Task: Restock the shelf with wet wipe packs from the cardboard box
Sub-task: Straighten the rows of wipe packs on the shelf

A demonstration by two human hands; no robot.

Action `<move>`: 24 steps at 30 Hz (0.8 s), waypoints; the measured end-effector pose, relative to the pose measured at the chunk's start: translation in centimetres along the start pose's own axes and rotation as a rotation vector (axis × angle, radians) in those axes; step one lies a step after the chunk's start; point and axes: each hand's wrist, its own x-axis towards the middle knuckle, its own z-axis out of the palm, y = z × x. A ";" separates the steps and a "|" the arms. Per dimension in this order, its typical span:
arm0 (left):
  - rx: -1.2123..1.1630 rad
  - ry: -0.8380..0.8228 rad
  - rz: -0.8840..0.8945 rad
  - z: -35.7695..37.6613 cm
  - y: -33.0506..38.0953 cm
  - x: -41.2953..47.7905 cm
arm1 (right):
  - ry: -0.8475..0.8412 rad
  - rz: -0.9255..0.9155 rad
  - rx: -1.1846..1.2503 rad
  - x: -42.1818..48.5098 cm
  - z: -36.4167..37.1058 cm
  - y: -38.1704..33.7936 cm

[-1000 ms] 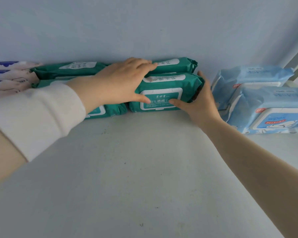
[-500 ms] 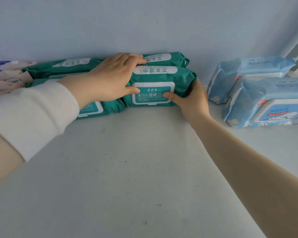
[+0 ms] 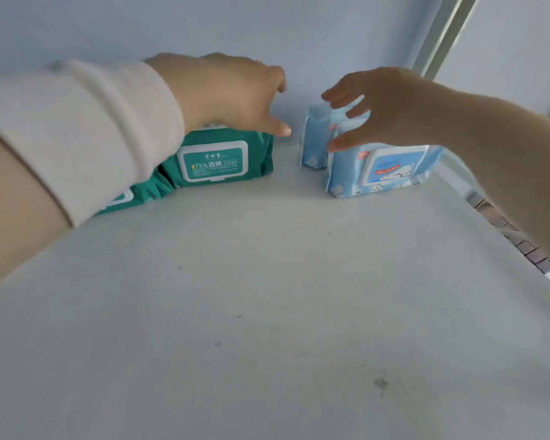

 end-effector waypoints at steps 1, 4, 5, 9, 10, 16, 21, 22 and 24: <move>0.007 -0.083 0.005 -0.6 1.5 0.7 | -0.034 0.010 -0.163 -0.6 -1.1 1.4; 0.086 -0.267 0.004 -1.4 6.1 2.8 | -0.195 0.140 -0.444 -1.4 -2.8 5.5; 0.105 -0.290 0.007 -1.5 7.3 3.6 | -0.236 0.167 -0.498 -1.4 -2.9 6.7; 0.089 -0.217 0.009 -0.9 10.4 6.6 | -0.268 0.171 -0.582 -0.4 -2.3 11.1; 0.079 -0.191 0.002 -0.5 10.9 7.2 | -0.244 0.156 -0.565 0.0 -1.9 12.1; 0.009 -0.214 -0.083 3.0 11.4 9.6 | -0.066 0.033 -0.306 2.4 1.3 16.2; -0.055 -0.081 -0.016 5.7 10.5 10.2 | -0.043 -0.041 -0.117 3.7 3.6 18.0; -0.067 -0.043 -0.002 6.0 10.3 10.3 | -0.034 -0.054 -0.107 4.1 3.7 18.0; -0.074 -0.002 0.020 6.1 9.8 10.4 | -0.022 -0.071 -0.107 5.1 3.8 17.8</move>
